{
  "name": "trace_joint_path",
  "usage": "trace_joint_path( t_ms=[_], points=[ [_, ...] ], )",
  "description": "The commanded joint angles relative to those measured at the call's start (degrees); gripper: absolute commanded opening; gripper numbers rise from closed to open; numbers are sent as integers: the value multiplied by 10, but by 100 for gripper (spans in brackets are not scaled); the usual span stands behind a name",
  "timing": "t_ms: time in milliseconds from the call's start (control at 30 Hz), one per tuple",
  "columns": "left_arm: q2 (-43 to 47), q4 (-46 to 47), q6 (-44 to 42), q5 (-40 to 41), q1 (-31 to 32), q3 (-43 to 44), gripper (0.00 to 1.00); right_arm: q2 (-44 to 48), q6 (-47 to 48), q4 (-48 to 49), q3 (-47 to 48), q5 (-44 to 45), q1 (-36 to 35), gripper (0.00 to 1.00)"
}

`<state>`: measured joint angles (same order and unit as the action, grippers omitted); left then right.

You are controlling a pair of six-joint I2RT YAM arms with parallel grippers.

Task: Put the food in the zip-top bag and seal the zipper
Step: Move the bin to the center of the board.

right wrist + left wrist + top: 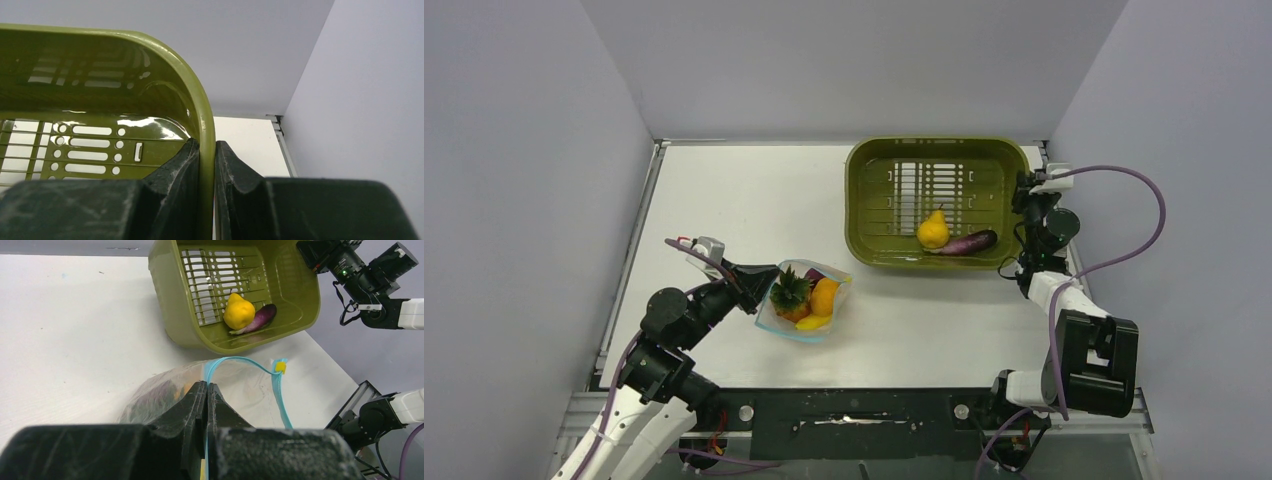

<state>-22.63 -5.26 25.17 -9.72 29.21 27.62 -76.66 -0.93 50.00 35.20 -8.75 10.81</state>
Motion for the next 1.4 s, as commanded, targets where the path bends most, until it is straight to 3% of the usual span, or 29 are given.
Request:
trace_joint_path(
  t_ms=[0,367,567,633,800,1000,1167,1367],
  points=[
    [-3,38,-11,-12,2,8,0,8,31,108,-6,-36,0,0],
    [-10,46,-12,-15,2,4,0,31,32,141,-73,-21,0,0],
    [-7,44,-12,-14,2,4,0,42,29,90,-74,-4,0,0],
    [-10,46,-5,-12,2,5,0,52,10,45,-70,26,0,0],
    [-20,40,11,-14,2,14,0,73,4,-169,-5,64,1,5],
    [-14,37,15,-13,2,16,0,75,-4,-338,35,115,1,4],
    [-15,31,18,-12,2,16,0,61,-22,-429,61,137,2,6],
    [-24,28,24,-4,2,29,0,49,-42,-466,63,168,2,14]
  ],
)
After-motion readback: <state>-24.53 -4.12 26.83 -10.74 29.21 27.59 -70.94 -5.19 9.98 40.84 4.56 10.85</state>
